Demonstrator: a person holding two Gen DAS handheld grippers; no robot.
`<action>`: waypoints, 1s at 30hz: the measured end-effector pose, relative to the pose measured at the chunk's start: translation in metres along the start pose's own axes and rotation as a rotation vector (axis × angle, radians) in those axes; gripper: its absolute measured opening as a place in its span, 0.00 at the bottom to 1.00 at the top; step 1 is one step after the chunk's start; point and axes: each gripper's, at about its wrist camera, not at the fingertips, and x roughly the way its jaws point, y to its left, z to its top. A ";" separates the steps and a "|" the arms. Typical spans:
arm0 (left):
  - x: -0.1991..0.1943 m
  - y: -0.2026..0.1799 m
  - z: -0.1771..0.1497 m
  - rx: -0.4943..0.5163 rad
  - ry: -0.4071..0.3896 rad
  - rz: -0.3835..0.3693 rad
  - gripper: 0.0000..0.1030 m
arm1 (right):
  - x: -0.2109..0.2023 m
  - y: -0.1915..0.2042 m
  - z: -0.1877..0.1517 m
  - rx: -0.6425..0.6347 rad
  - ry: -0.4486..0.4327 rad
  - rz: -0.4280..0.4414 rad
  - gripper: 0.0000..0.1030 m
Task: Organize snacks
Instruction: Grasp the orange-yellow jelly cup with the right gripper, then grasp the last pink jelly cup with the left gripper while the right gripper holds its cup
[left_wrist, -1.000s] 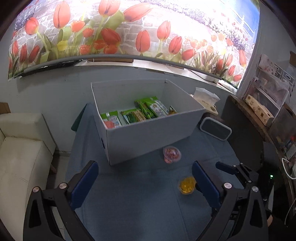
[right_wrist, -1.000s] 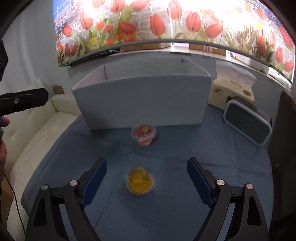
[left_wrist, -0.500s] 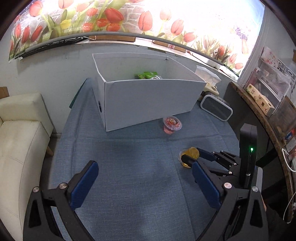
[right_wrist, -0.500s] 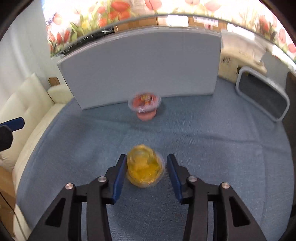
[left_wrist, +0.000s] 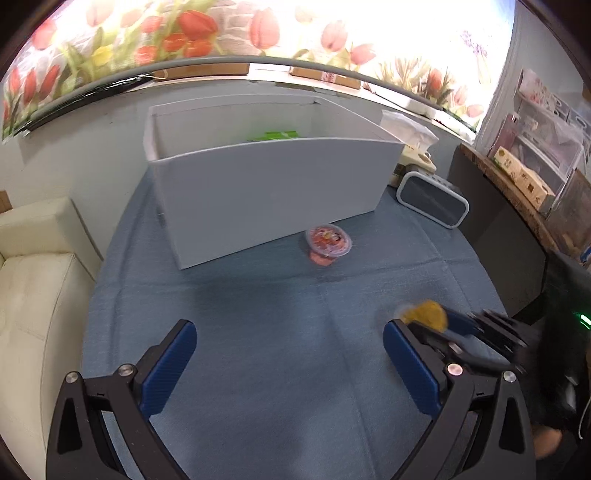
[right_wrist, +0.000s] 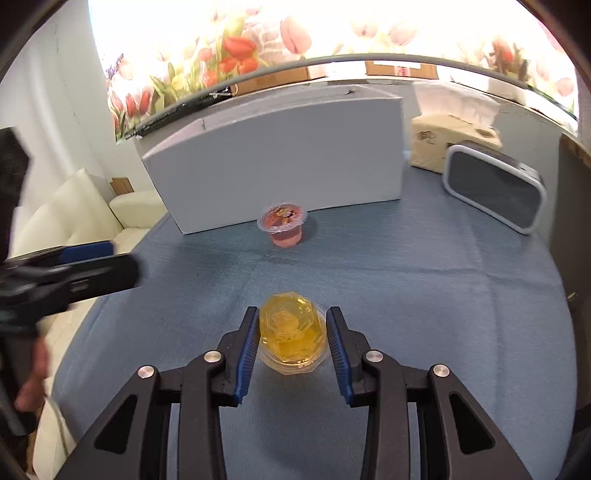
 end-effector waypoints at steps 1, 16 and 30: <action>0.007 -0.006 0.003 0.003 0.005 0.003 1.00 | -0.007 -0.002 -0.003 -0.001 0.002 -0.005 0.39; 0.121 -0.049 0.053 -0.135 0.069 0.213 1.00 | -0.062 -0.044 -0.031 0.017 0.022 -0.060 0.38; 0.119 -0.049 0.048 -0.133 0.048 0.198 0.47 | -0.069 -0.057 -0.038 0.051 0.000 -0.032 0.38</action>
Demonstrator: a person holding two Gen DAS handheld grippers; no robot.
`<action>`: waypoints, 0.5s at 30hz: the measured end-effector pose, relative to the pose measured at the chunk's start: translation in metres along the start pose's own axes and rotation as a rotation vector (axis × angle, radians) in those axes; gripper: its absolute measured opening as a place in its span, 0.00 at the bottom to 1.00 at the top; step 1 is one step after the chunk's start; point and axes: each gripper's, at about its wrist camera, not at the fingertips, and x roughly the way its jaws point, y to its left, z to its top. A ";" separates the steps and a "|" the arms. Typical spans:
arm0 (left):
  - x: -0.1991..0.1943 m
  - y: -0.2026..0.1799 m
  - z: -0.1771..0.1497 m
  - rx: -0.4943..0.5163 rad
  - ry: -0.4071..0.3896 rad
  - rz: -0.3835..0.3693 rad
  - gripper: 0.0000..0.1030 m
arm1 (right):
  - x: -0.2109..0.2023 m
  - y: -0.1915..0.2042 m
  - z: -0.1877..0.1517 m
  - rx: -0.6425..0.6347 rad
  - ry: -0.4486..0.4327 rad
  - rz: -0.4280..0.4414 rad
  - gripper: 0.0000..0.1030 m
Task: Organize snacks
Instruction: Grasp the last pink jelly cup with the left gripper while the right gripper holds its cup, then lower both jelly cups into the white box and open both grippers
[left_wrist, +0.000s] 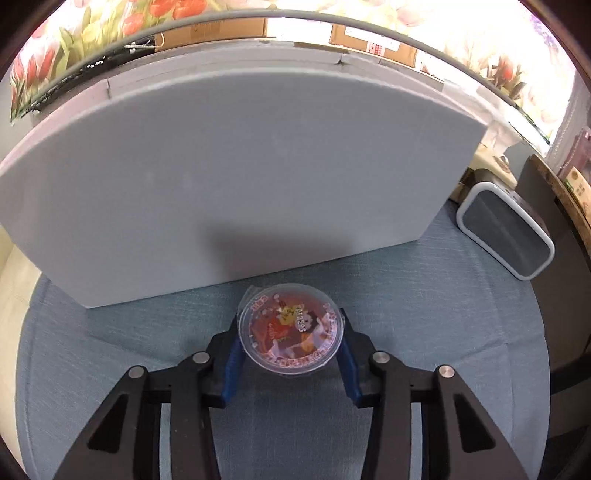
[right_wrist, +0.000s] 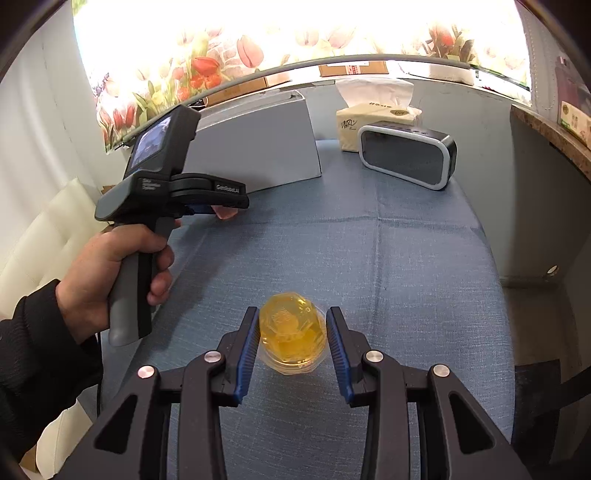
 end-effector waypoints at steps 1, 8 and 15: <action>-0.004 0.000 -0.002 0.013 -0.005 -0.003 0.47 | -0.001 0.000 -0.001 0.000 -0.002 0.003 0.38; -0.050 0.002 -0.014 0.066 -0.054 -0.080 0.47 | -0.005 0.007 0.000 -0.018 -0.011 0.013 0.38; -0.130 0.031 -0.019 0.096 -0.150 -0.155 0.47 | -0.011 0.025 0.020 -0.049 -0.044 0.035 0.38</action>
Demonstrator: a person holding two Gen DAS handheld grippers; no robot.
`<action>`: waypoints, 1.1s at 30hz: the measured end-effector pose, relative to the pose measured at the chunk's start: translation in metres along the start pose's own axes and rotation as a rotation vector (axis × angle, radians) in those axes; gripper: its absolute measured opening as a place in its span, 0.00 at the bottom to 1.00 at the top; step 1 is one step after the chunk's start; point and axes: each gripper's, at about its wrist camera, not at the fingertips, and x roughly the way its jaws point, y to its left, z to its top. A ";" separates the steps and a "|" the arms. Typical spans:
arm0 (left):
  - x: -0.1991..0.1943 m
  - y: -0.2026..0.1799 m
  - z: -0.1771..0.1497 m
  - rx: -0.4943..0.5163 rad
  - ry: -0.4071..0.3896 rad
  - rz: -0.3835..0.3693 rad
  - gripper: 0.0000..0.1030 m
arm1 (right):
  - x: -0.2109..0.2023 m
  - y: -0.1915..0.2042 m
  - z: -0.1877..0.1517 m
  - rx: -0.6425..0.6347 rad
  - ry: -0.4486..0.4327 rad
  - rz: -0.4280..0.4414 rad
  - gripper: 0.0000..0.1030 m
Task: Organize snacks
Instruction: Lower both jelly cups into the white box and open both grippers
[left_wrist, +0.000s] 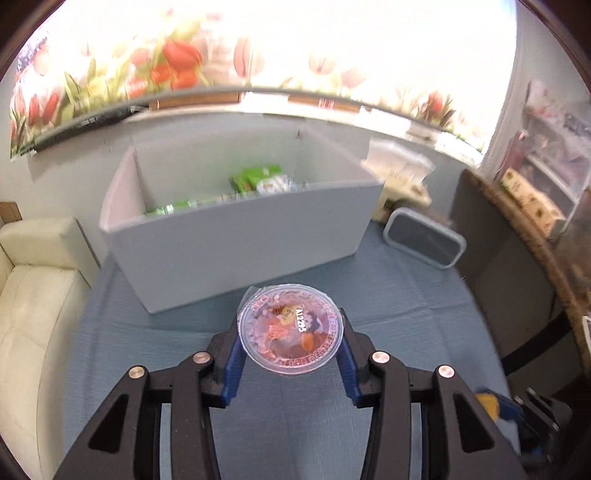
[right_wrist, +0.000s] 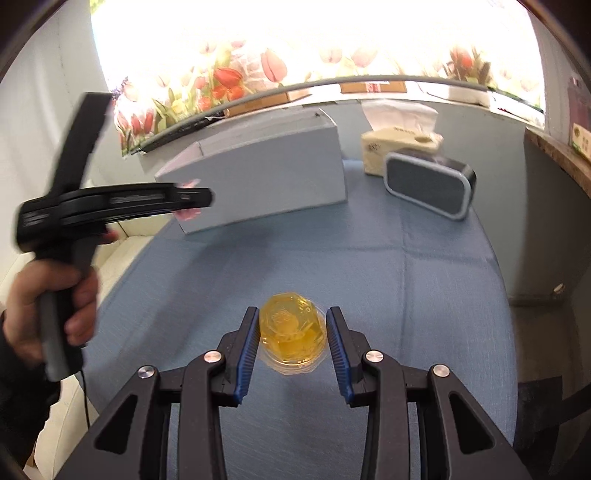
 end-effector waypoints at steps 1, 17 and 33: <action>-0.013 0.003 0.004 0.009 -0.017 -0.002 0.47 | 0.000 0.003 0.006 -0.007 -0.008 0.004 0.39; -0.055 0.063 0.083 0.002 -0.094 -0.061 0.47 | 0.050 0.054 0.161 -0.111 -0.121 0.047 0.39; 0.049 0.100 0.144 -0.030 -0.042 -0.041 0.47 | 0.156 0.052 0.250 -0.121 -0.032 -0.036 0.39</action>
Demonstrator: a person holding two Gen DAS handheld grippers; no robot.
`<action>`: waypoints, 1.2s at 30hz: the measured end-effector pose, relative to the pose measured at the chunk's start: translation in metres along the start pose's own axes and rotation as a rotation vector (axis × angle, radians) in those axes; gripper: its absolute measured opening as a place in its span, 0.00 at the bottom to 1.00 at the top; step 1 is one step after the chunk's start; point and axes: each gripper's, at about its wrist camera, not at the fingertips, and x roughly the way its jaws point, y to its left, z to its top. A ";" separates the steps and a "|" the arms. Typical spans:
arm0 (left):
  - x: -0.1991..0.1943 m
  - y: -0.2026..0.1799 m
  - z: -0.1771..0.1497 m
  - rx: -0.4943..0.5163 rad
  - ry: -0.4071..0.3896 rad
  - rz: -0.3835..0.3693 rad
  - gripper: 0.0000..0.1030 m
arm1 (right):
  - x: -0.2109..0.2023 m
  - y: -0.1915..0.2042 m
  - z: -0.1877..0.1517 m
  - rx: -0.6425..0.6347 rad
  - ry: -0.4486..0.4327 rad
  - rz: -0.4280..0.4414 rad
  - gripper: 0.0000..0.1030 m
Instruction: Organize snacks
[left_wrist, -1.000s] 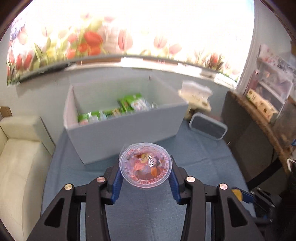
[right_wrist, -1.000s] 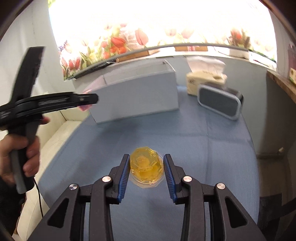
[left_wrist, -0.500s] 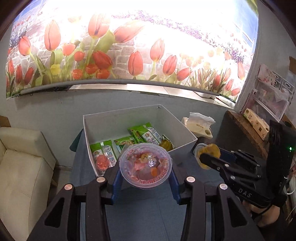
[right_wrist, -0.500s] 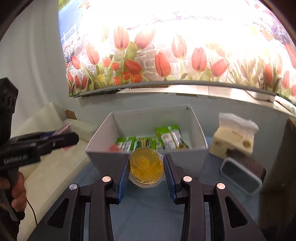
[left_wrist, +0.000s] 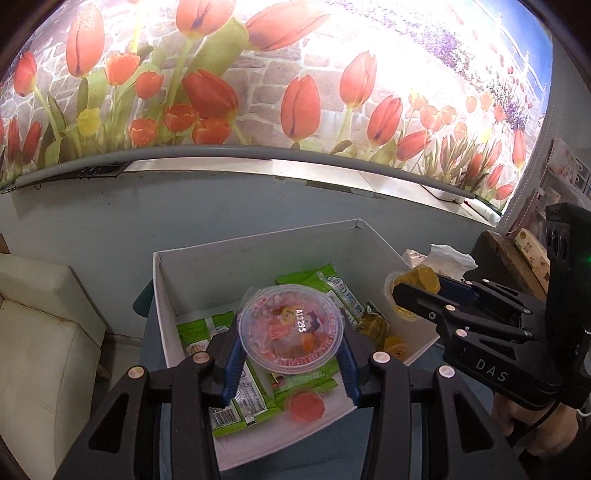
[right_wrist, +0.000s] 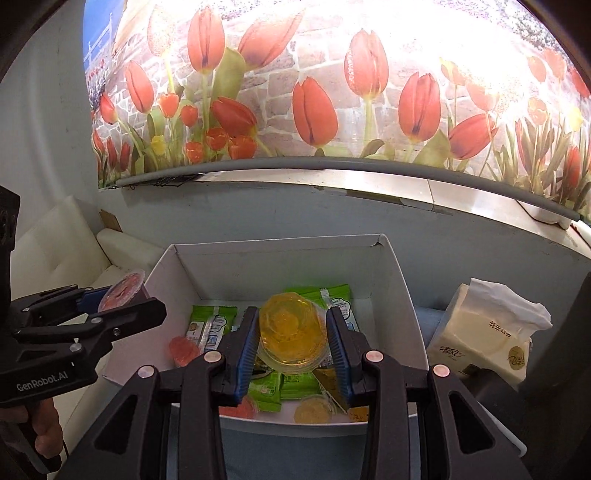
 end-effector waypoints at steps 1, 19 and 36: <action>0.002 0.001 0.000 0.008 0.001 0.002 0.48 | 0.003 -0.001 -0.001 0.005 0.006 0.002 0.39; -0.060 -0.009 -0.010 0.048 -0.135 0.050 1.00 | -0.073 0.001 -0.026 0.009 -0.184 -0.128 1.00; -0.208 -0.055 -0.154 0.056 -0.106 -0.012 1.00 | -0.248 0.052 -0.152 0.083 -0.190 -0.043 1.00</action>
